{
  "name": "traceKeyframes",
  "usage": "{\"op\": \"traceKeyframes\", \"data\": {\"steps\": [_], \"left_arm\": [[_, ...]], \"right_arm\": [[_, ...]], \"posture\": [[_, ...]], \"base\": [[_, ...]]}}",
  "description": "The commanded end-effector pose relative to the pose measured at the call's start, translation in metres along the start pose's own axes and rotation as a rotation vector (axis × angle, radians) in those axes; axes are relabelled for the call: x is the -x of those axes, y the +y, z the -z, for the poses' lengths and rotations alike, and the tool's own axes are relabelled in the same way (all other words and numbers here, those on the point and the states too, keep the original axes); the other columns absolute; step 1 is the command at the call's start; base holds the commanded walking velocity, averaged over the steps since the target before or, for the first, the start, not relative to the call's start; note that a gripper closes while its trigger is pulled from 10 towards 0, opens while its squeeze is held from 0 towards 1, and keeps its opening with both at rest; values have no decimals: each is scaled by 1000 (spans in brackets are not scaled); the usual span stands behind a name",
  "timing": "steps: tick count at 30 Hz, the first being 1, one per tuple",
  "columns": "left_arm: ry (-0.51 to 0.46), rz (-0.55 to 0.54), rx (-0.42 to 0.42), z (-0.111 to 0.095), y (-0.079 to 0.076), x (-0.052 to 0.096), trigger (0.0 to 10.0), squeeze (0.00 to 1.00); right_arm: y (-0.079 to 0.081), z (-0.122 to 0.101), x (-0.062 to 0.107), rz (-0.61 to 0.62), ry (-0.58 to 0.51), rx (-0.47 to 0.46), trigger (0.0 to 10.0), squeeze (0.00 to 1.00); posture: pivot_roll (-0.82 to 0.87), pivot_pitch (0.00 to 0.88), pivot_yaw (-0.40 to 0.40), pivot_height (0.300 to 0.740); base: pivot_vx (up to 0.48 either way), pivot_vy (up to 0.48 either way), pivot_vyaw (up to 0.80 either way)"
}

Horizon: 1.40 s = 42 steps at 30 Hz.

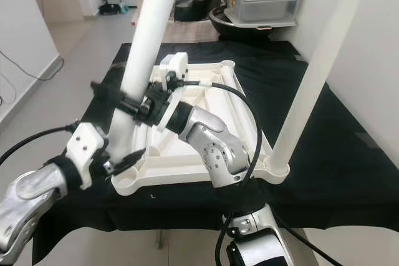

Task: Building children table

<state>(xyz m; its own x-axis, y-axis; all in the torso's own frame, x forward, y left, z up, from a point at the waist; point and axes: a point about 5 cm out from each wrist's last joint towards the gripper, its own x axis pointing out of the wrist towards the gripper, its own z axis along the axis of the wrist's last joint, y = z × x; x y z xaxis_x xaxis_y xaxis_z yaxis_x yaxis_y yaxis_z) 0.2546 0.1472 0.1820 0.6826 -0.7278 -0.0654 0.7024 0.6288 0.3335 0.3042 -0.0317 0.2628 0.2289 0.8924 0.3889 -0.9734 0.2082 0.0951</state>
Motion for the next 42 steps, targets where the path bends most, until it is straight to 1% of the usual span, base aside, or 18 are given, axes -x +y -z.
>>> {"op": "traceKeyframes", "data": {"steps": [1, 4, 5, 6, 7, 8, 9, 10, 11, 12, 13, 25, 26, 34, 37, 39, 41, 42], "left_arm": [[23, 112, -13, 2, -14, 2, 10000, 0], [46, 120, -8, 5, -14, 7, 10000, 0], [56, 128, -3, 6, -14, 9, 10000, 0], [61, 133, -1, 6, -14, 10, 10000, 0], [61, 133, -1, 6, -14, 10, 10000, 0], [72, 142, 4, 7, -14, 11, 10000, 0], [72, 142, 4, 7, -14, 11, 10000, 0], [80, 149, 8, 8, -14, 11, 10000, 0], [80, 149, 8, 8, -14, 11, 10000, 0], [84, 157, 15, 8, -15, 12, 10000, 0], [86, 163, 19, 9, -16, 11, 10000, 0], [75, 174, -15, 8, -14, 8, 10000, 0], [55, 146, -13, 7, -11, 7, 10000, 1000], [-15, 8, 21, 0, 8, 11, 10000, 1000], [-30, -33, 36, -3, 14, 18, 10000, 1000], [-45, -90, 77, -6, 16, 29, 10000, 1000], [-45, -90, 77, -6, 16, 29, 10000, 1000], [-30, -142, 103, -6, 17, 39, 10000, 1000]], "right_arm": [[9, -7, -4, -88, -26, -14, 10000, 0], [12, -9, 1, -142, -28, -33, 10000, 0], [14, -8, 2, -166, -25, -41, 9647, 0], [15, -8, 3, -182, -24, -48, 8510, 0], [15, -8, 3, -182, -24, -48, 8510, 0], [18, -7, 4, -206, -24, -55, 7647, 0], [18, -7, 4, -206, -24, -55, 7647, 0], [20, -7, 5, -224, -28, -59, 6980, 0], [20, -7, 5, -224, -28, -59, 6980, 0], [21, -8, 5, -241, -34, -63, 3804, 0], [22, -7, 5, -252, -39, -71, 0, 0], [27, 2, 9, -259, -28, -118, 0, 0], [26, 2, 9, -250, -32, -118, 0, 0], [18, 0, 12, -172, -44, -86, 0, 0], [9, -3, 14, -99, -51, -47, 0, 0], [-5, -7, 21, -15, -43, 9, 0, 0], [-5, -7, 21, -15, -43, 9, 0, 0], [-18, -11, 28, 53, -25, 64, 0, 0]], "posture": [[115, 0, -5, 740], [116, 0, -5, 740], [116, 0, -7, 740], [116, 0, -7, 740], [116, 0, -7, 740], [115, 0, -6, 740], [115, 0, -6, 740], [113, 0, -5, 740], [113, 0, -5, 740], [109, 0, -2, 740], [107, 0, -2, 740], [102, 0, 0, 740], [101, 0, 0, 740], [100, 0, 2, 740], [103, 0, 1, 740], [113, 0, -5, 740], [113, 0, -5, 740], [121, 0, -12, 740]], "base": [[0, 0, 0], [0, 0, 0], [0, 0, 0], [0, 0, 0], [0, 0, 0], [0, 0, 0], [0, 0, 0], [0, 0, 0], [0, 0, 0], [0, 0, 0], [0, 0, 0], [0, 0, 0], [0, 0, 0], [0, 0, 0], [0, 0, 0], [0, 0, 0], [0, 0, 0], [0, 0, 0]]}}
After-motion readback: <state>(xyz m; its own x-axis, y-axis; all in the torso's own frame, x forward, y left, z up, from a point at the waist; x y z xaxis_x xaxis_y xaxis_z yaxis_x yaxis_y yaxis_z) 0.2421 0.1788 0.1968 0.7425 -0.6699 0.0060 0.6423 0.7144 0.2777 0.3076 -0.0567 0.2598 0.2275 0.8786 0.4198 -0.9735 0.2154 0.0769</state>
